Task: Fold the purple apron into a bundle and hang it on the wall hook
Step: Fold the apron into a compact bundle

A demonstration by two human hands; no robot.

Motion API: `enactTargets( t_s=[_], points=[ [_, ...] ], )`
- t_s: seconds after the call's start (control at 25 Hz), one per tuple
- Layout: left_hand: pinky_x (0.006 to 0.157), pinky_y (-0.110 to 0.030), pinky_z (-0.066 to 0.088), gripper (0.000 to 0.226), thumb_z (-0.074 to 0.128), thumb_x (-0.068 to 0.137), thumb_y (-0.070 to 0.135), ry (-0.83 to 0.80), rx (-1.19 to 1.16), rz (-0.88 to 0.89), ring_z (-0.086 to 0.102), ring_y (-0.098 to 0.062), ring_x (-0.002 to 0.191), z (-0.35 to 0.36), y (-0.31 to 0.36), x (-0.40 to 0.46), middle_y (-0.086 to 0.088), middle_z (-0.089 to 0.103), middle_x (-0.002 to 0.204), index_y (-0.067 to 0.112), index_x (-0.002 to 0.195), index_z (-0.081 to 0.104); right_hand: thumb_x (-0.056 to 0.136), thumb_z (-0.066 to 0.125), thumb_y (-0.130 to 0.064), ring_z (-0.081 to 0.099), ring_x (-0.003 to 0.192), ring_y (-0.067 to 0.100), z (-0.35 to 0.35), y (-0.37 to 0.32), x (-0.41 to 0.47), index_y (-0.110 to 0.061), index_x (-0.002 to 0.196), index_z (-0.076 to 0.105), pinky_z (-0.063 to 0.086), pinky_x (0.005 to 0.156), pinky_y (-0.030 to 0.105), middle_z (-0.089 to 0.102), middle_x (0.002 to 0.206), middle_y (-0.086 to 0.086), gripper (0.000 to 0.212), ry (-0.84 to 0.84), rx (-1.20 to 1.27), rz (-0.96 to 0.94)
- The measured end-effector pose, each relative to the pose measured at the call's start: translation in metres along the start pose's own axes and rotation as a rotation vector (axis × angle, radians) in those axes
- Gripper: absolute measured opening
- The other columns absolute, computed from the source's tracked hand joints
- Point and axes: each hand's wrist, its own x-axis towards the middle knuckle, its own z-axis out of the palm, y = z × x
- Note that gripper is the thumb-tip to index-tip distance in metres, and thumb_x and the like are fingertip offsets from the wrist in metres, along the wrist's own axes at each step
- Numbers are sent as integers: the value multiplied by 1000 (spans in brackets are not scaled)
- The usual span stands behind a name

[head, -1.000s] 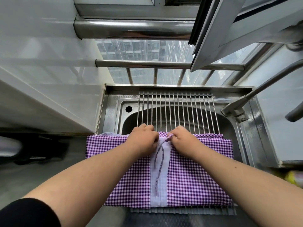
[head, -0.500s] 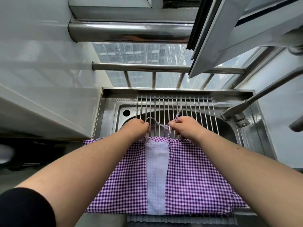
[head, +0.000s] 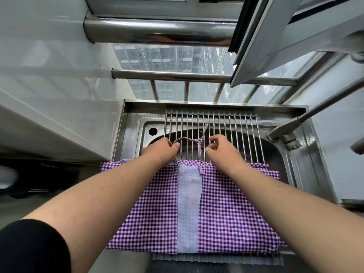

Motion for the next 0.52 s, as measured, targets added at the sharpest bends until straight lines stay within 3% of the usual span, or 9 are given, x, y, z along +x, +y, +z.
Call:
enactTargets(
  t_s=[0.12, 0.24, 0.36, 0.44, 0.52],
  points=[
    [101, -48, 48, 37, 48, 99, 60, 151, 44, 116, 61, -21, 105, -4, -5, -20, 6, 63, 111, 29, 115, 56, 103, 58, -29, 59, 113, 3, 12, -5, -38, -29, 137, 59, 54, 104, 31, 62, 129, -12, 34, -33, -407, -446],
    [103, -44, 47, 30, 48, 99, 53, 187, 338, 455, 56, -19, 112, -12, -23, -53, 5, 57, 119, 33, 118, 59, 103, 46, -38, 54, 132, 13, 35, -6, -61, -27, 148, 56, 42, 117, 35, 58, 149, -4, 47, -168, -667, -828],
    [112, -44, 43, 43, 43, 101, 53, 53, 588, 644, 52, -20, 128, -13, -49, -79, 3, 54, 143, 36, 138, 56, 105, 33, -49, 29, 157, 19, 57, -5, -65, -25, 163, 34, 15, 129, 40, 30, 172, 0, 62, -285, -845, -759],
    [122, -47, 34, 50, 45, 101, 51, -15, 644, 637, 43, -21, 144, -10, -65, -88, 3, 44, 160, 37, 148, 51, 107, 34, -53, 11, 162, 18, 63, -2, -65, -26, 168, 17, -3, 128, 38, 12, 176, -1, 68, -277, -888, -627],
    [129, -46, 20, 55, 48, 101, 50, -41, 604, 553, 28, -22, 156, -9, -83, -98, 5, 31, 170, 37, 155, 45, 107, 35, -53, 5, 163, 16, 64, -3, -62, -26, 168, 10, -7, 128, 38, 4, 177, -2, 71, -257, -915, -555]
  ],
)
